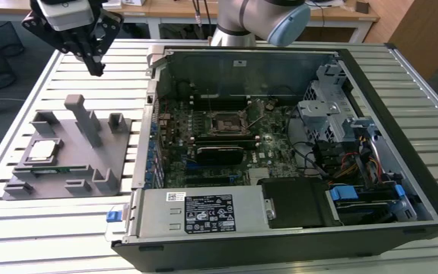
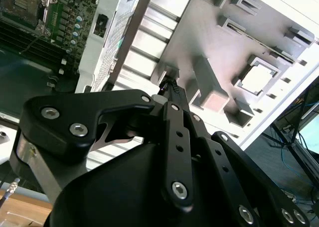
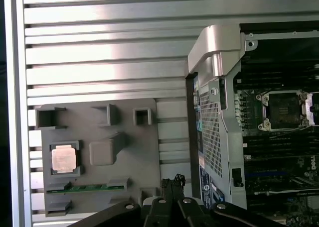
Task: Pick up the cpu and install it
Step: 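Reach for the cpu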
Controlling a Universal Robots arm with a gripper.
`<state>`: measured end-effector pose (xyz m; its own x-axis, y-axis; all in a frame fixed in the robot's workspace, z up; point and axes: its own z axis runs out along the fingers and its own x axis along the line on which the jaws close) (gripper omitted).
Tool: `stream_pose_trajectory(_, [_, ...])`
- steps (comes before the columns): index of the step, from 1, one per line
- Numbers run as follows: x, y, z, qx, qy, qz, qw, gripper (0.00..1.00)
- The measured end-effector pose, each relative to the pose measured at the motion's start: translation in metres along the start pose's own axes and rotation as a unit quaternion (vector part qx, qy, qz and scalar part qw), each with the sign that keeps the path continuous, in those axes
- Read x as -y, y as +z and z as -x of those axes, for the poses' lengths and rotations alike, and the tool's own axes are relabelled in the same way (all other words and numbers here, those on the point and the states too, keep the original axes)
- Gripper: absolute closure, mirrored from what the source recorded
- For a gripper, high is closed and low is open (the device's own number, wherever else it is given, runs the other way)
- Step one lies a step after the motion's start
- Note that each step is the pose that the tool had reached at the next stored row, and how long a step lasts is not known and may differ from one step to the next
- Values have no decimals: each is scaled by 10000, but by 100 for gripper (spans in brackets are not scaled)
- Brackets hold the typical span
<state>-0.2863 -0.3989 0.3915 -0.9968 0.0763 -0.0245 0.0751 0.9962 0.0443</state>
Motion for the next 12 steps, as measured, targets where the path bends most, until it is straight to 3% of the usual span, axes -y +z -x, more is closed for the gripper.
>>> stream_pose_trajectory(12, [15,-1,-159,0,0,0,10000,89])
